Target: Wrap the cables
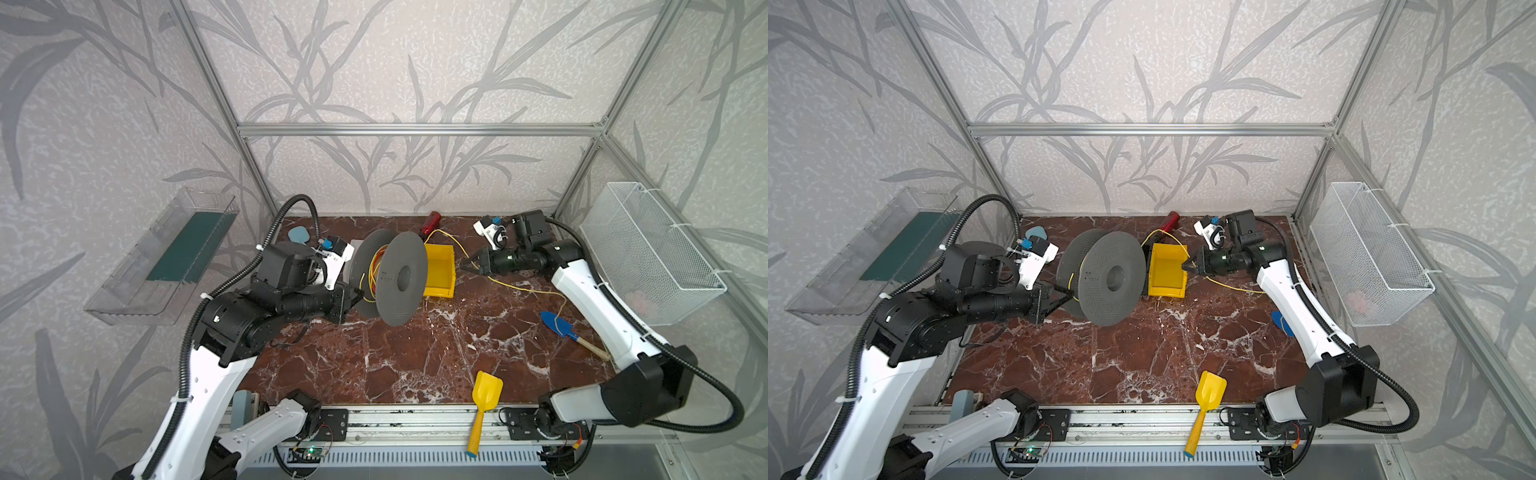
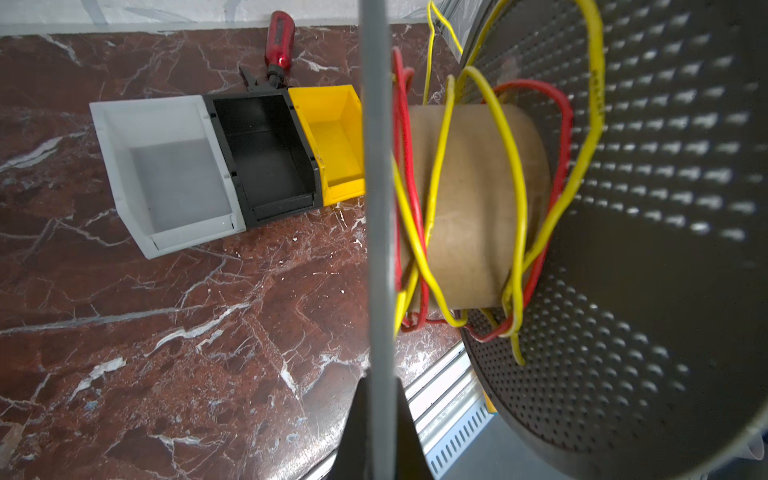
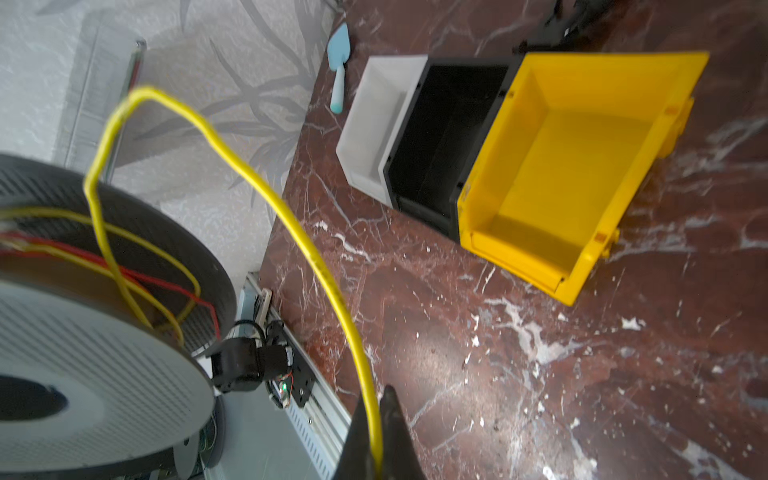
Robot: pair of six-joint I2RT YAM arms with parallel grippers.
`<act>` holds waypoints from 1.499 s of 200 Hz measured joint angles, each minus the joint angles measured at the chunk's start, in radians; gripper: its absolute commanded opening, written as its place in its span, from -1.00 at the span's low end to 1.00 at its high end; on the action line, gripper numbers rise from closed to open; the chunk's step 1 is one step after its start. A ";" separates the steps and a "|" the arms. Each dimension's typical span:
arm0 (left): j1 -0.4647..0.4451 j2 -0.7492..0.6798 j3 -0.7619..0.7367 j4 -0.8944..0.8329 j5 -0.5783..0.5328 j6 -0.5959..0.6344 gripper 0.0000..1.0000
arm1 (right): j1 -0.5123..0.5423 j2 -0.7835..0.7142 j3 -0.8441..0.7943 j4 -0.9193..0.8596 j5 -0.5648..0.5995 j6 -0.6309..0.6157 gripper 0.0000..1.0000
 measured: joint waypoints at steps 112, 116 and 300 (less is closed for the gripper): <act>-0.184 0.285 -0.089 0.095 -0.336 -0.118 -1.00 | 0.307 0.594 1.431 -0.507 0.088 -0.010 -1.00; -0.182 0.292 -0.089 0.109 -0.354 -0.140 -1.00 | 0.320 0.598 1.449 -0.526 0.090 -0.011 -1.00; 0.013 0.332 -0.078 0.389 -0.043 -0.642 -1.00 | 0.620 -0.277 -0.495 0.446 0.245 0.259 -1.00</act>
